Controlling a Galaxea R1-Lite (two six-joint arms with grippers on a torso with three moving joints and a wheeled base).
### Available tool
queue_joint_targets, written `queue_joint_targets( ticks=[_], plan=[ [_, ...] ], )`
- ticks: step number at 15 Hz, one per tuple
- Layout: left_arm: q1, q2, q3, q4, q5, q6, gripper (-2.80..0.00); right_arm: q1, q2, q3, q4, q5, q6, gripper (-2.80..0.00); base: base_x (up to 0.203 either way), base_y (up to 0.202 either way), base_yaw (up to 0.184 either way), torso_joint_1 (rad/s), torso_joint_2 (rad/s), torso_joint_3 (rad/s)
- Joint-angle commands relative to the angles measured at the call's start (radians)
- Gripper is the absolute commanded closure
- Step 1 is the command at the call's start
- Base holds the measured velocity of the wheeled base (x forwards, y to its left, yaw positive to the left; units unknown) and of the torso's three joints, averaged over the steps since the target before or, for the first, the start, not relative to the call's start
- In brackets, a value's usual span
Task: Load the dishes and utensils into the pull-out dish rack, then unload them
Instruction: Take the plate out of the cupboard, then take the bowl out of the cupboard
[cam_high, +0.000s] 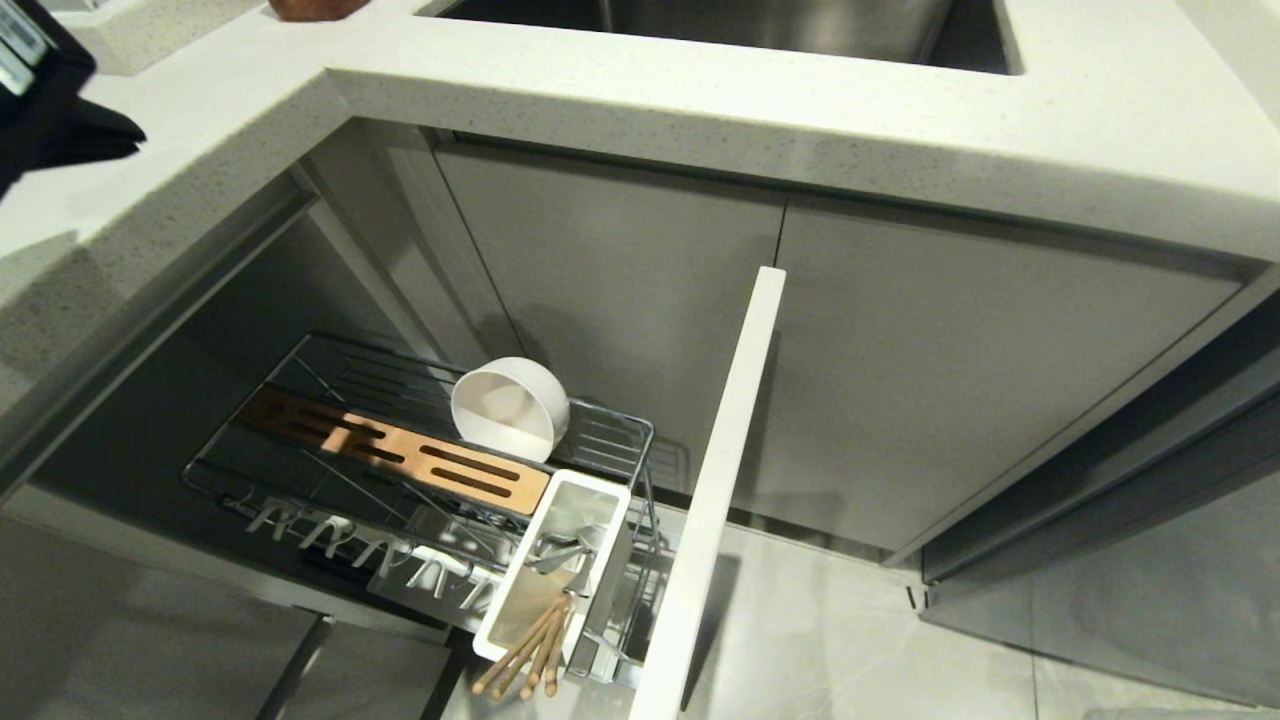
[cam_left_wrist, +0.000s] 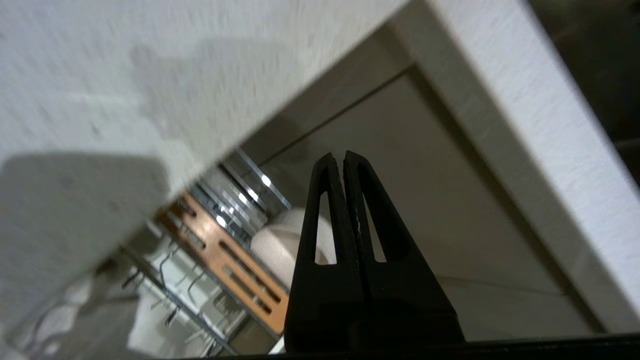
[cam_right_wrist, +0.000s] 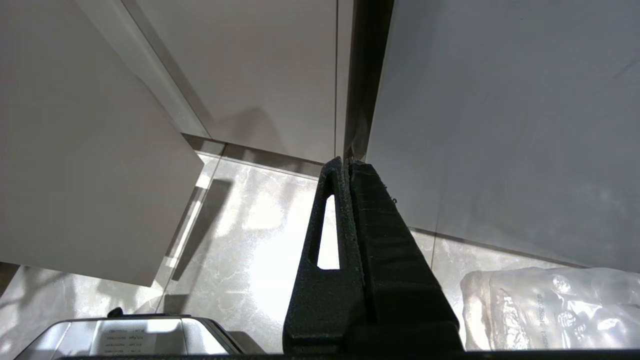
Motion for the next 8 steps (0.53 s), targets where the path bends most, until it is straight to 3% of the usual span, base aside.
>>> queue_joint_targets(
  ticks=[1,5,8],
  plan=[
    [-0.051,0.013,0.074,-0.005,0.034,-0.028,0.00,0.000,0.001,0.002,0.000,0.000,0.000,0.00,0.000,0.000,0.000,0.000,0.00,0.000],
    [-0.107,0.055,0.260,-0.063,0.094,-0.111,0.00,0.001,0.000,0.003,0.000,0.000,0.000,0.00,0.000,0.000,0.000,0.000,0.00,0.000],
    [-0.180,0.112,0.415,-0.224,0.202,-0.131,0.00,0.001,0.000,0.003,0.000,0.000,0.000,0.00,0.000,0.000,0.000,0.000,0.00,0.000]
  ],
)
